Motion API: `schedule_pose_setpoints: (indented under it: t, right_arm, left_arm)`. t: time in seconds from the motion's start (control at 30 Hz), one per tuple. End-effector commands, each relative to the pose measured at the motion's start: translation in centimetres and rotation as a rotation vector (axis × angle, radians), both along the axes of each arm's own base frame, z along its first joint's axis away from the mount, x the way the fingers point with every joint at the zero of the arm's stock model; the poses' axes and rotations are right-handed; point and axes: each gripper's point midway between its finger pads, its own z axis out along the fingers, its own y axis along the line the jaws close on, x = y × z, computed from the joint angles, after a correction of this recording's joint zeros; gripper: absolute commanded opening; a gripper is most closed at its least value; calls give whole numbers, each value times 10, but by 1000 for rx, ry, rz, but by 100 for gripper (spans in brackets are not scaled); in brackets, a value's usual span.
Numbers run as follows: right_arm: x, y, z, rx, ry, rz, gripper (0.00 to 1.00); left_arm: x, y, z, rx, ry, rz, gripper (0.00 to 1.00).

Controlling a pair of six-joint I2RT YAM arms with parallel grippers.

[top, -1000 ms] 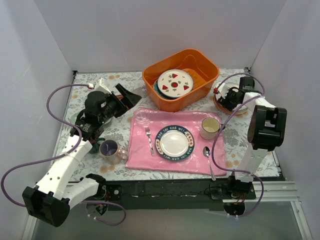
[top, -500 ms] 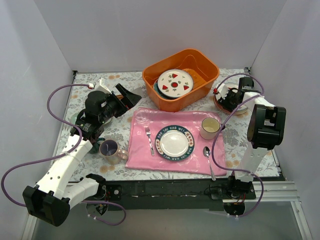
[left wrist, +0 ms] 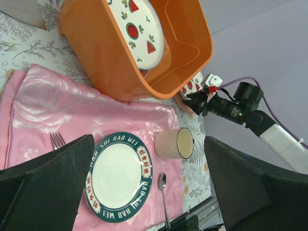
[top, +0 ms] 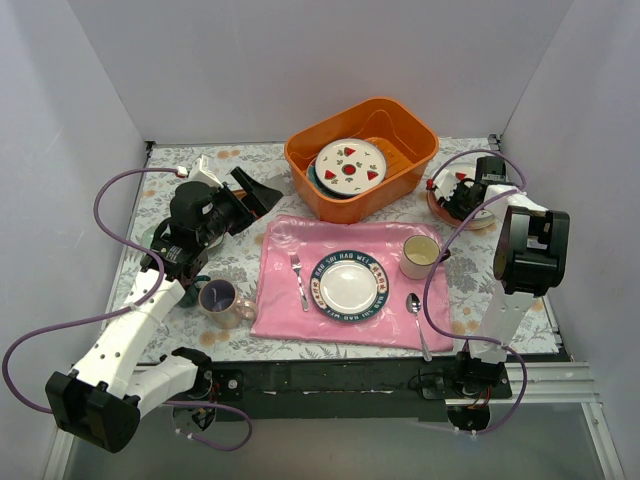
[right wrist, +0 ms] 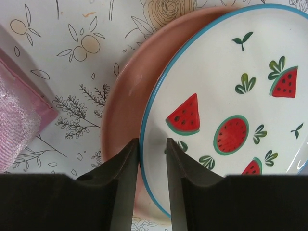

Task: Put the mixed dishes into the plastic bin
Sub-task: Pick up the plate at the center of the board.

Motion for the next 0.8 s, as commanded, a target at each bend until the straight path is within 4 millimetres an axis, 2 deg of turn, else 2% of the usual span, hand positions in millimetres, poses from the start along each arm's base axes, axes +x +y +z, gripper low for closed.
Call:
schedule_pose_setpoints:
  t: [0.0, 0.2, 0.23, 0.33, 0.6, 0.63, 0.77]
  right_arm:
    - [4, -2, -5, -20, -11, 18, 33]
    - [-1, 1, -4, -13, -3, 32, 16]
    - [-1, 1, -4, -10, -3, 33, 10]
    - [-1, 0, 6, -16, -22, 28, 1]
    - [1, -3, 39, -13, -121, 7, 1]
    - [1, -3, 48, -13, -143, 6, 1]
    - [-5, -1, 65, -8, -186, 19, 1]
  left_arm:
    - [2, 3, 24, -9, -61, 7, 98]
    - [2, 3, 26, -13, -64, 8, 98]
    - [1, 3, 26, -12, -64, 6, 98]
    - [1, 4, 27, -14, -67, 10, 98]
    - [-4, 5, 28, -23, -70, 10, 98]
    - [-4, 5, 29, -23, -72, 12, 98]
    - [-5, 5, 30, -27, -77, 11, 98]
